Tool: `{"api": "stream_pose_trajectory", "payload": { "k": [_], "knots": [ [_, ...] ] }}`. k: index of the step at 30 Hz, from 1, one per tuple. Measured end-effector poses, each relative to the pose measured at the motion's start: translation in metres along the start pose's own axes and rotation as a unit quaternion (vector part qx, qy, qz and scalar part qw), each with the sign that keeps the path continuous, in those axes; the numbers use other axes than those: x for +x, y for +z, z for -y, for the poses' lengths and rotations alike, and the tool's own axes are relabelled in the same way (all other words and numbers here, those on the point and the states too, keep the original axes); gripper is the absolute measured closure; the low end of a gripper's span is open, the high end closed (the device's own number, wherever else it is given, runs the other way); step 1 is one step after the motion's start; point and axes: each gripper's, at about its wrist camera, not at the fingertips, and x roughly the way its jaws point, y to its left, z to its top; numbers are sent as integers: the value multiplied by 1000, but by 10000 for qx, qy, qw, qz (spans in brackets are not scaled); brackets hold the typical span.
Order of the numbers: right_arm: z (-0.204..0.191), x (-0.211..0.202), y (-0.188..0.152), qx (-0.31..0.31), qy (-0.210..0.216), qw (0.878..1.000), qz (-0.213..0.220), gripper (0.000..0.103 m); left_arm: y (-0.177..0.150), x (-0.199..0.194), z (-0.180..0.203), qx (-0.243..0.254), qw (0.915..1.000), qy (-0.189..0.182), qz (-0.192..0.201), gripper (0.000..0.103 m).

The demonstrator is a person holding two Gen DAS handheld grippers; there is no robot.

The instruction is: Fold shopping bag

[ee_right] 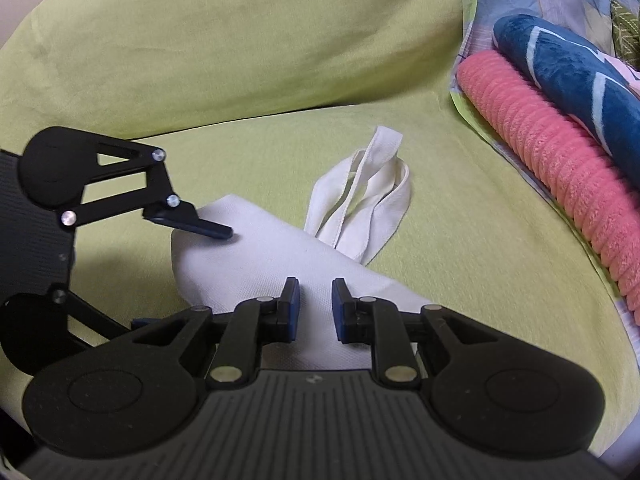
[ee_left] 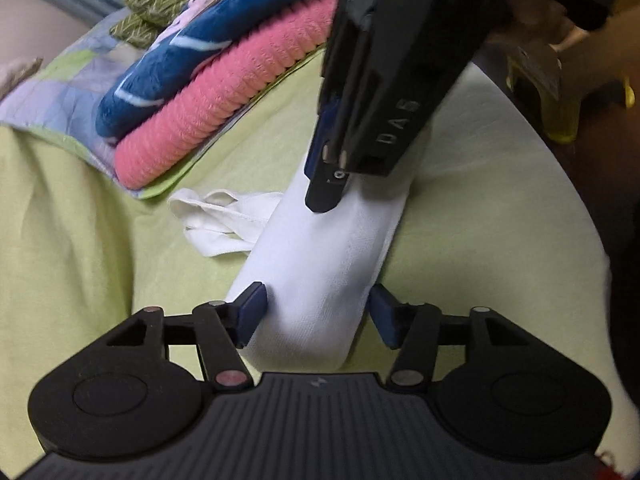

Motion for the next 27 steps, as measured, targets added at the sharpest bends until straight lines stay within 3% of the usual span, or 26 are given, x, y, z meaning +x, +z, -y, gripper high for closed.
{"api": "stream_pose_trajectory", "payload": {
  "k": [22,27],
  "knots": [
    [0,1,1,1,-7,10000,37,86,-2,-3,5,-60,10000,10,12,42],
    [1,0,0,-37,27,9999,115,87,-4,2,17,319,9992,231,70,42]
  ]
}}
